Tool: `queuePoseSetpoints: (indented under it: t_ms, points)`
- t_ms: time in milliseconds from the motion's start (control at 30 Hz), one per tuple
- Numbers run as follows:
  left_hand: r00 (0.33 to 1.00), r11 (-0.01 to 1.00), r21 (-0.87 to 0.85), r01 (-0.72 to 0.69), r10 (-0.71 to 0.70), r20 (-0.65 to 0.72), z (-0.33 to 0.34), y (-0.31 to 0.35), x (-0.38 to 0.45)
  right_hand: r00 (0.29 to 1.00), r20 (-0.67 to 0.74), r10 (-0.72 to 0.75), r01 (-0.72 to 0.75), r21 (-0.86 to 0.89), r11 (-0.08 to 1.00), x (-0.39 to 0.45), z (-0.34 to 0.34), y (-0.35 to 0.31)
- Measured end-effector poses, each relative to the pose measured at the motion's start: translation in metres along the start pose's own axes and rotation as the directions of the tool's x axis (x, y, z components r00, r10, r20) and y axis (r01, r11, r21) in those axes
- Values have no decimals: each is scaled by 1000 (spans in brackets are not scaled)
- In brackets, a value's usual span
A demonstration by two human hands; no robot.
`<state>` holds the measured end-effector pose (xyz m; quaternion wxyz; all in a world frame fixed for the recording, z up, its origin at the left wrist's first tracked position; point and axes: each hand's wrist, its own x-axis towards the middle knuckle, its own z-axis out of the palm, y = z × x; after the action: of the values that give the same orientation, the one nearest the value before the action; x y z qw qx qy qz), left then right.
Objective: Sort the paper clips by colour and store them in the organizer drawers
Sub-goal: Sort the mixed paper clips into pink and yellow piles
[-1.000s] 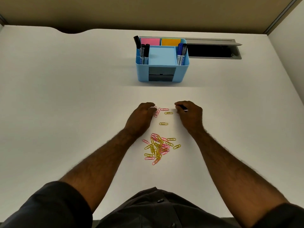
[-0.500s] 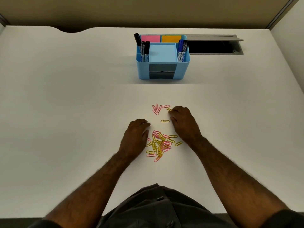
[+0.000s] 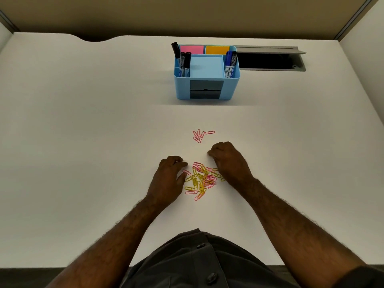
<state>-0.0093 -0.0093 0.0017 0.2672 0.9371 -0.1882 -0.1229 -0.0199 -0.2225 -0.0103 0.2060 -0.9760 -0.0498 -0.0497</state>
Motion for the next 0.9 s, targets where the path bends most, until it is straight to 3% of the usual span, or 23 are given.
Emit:
queuePoseSetpoints:
  t_ms: [300, 400, 500, 600, 900]
  points:
    - [1000, 1000, 2, -1, 1, -2, 0, 2, 1, 944, -198, 264, -260, 47, 964, -26, -20, 39]
    - [1000, 1000, 5, -7, 7, 4, -1, 2, 1, 955, -202, 218, -209, 68, 976, -35, -19, 32]
    - [1000, 1000, 3, -22, 22, 19, -1, 4, 0, 991, -83, 106, -95, 126, 988, -50, -11, 17]
    - [999, 1000, 6, -25, 24, 27, 1, 5, -2, 996, 22, 89, -92, 131, 987, -64, -2, 4]
    - [1000, 1000, 16, -27, 27, 8, 2, 5, -2, 950, -135, 282, -269, 105, 957, -60, -9, 24]
